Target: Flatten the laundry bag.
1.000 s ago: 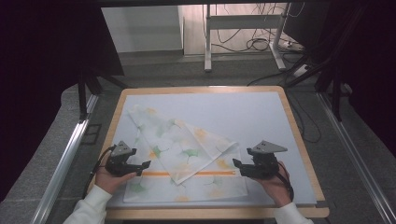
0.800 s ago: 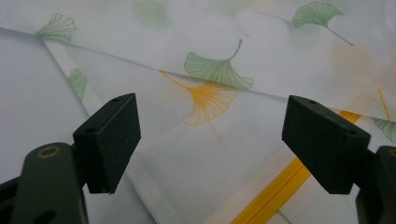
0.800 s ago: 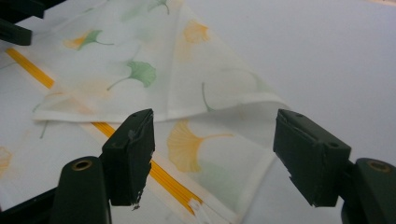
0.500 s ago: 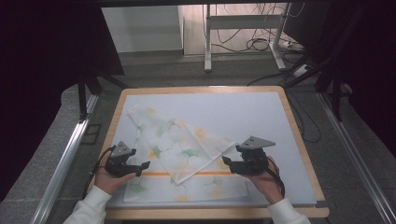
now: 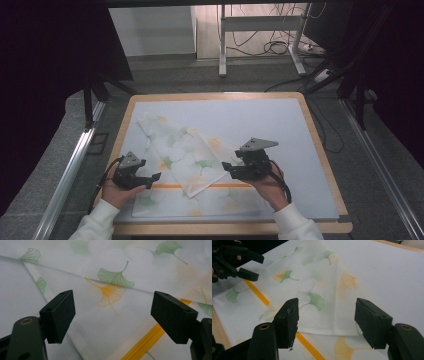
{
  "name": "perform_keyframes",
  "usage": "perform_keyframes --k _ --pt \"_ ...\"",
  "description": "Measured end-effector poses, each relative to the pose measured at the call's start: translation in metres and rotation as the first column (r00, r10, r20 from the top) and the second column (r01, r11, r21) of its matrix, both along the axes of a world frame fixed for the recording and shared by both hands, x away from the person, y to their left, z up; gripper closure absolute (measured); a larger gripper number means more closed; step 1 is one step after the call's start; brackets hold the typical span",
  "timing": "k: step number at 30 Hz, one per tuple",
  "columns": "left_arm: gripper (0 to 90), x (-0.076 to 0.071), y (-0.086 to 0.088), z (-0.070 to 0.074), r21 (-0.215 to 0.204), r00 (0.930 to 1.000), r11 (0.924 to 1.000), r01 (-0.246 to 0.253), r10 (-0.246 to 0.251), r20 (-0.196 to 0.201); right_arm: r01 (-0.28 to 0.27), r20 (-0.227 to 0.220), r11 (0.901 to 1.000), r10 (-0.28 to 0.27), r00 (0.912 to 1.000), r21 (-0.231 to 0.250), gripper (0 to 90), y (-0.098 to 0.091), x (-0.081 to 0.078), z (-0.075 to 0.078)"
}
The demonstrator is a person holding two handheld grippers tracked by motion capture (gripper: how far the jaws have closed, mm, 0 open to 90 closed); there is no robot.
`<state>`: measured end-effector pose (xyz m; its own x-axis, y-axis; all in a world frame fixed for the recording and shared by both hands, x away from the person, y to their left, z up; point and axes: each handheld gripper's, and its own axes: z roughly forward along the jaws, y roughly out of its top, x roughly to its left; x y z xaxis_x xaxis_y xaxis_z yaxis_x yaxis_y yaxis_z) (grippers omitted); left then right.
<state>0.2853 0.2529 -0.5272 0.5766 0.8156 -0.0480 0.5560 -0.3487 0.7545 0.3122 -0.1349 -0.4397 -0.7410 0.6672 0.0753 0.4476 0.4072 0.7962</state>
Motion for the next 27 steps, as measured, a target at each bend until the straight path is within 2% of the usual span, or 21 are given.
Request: perform_keyframes --k 8,9,18,27 --pt "19.4 0.001 0.001 -0.001 0.006 1.0000 1.0000 0.000 0.000 0.005 -0.035 -0.026 0.9994 0.035 0.9990 -0.003 35.6 0.022 0.005 -0.011" --pt "19.4 0.001 0.000 -0.001 0.008 1.0000 1.0000 0.000 0.000 0.004 -0.041 -0.027 0.9991 0.040 0.9988 -0.015 35.6 0.024 0.006 -0.012" --pt "19.3 0.000 0.002 0.000 0.001 1.0000 1.0000 0.009 -0.009 0.005 -0.049 -0.017 0.9986 0.049 0.9987 -0.018 36.0 0.029 0.003 -0.015" --pt "19.3 -0.001 0.003 0.000 -0.013 1.0000 0.9999 0.007 -0.007 -0.001 -0.100 -0.059 0.9945 0.098 0.9934 -0.032 39.9 0.041 0.000 -0.026"
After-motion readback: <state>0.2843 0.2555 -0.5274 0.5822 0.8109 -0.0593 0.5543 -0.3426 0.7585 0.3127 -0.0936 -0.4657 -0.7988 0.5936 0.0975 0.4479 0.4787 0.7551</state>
